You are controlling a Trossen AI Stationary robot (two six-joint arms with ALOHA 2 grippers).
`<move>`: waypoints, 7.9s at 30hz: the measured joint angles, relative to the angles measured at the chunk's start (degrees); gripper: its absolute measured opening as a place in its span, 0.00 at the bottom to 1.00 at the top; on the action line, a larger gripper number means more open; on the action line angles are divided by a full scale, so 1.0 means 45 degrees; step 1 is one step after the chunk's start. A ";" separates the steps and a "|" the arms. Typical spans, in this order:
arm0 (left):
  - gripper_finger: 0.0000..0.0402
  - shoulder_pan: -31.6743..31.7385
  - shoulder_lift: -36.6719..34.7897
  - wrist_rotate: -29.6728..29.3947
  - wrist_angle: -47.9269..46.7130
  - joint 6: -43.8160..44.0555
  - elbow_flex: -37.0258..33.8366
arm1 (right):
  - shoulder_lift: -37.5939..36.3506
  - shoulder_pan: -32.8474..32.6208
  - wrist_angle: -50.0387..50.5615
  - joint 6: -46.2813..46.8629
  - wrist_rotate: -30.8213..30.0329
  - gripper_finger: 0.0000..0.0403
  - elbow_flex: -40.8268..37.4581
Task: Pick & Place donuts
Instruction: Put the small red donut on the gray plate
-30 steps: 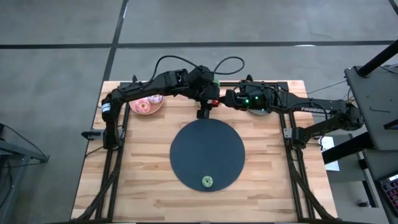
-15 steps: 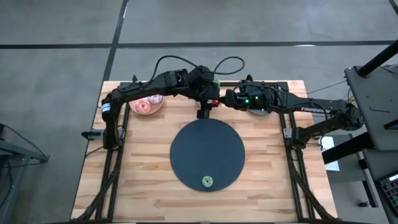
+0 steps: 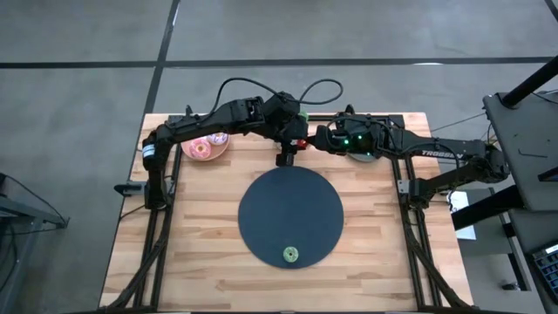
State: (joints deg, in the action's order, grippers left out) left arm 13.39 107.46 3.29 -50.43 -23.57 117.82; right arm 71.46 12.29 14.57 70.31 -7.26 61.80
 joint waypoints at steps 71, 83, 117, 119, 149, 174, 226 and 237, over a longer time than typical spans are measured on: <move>0.48 -0.0010 0.0004 -0.0209 -0.0034 0.0229 0.0000 | 0.0001 0.0000 0.0019 -0.0094 0.0046 0.19 0.0000; 0.48 -0.0010 0.0004 -0.0228 -0.0034 0.0258 0.0000 | 0.0000 0.0000 0.0016 -0.0196 0.0042 0.20 0.0000; 0.48 -0.0005 0.0005 -0.0233 -0.0034 0.0345 0.0000 | 0.0000 0.0000 0.0015 -0.0380 -0.0050 0.20 0.0000; 0.48 -0.0010 0.0000 -0.0233 -0.0034 0.0345 0.0000 | 0.0000 0.0000 0.0015 -0.0241 -0.0041 0.20 0.0000; 0.48 -0.0010 0.0000 -0.0223 -0.0044 0.0520 0.0000 | 0.0000 0.0000 0.0015 -0.0091 -0.0005 0.15 0.0000; 0.67 -0.0010 0.0000 -0.1630 -0.0286 0.0438 0.0000 | 0.0000 0.0000 0.0019 -0.0090 -0.0025 0.15 0.0000; 0.67 0.1302 -0.1175 -0.1179 -0.2328 0.1695 0.0000 | -0.1546 0.3236 0.4275 -0.1094 -0.0082 0.15 0.0015; 0.67 0.1339 -0.1180 -0.0418 -0.2522 0.2129 0.0000 | -0.1608 0.3505 0.7107 -0.1264 -0.1256 0.15 0.0015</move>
State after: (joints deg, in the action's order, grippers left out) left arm 19.41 102.15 1.41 -61.78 -13.99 117.82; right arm 64.23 28.07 46.55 64.62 -12.91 61.87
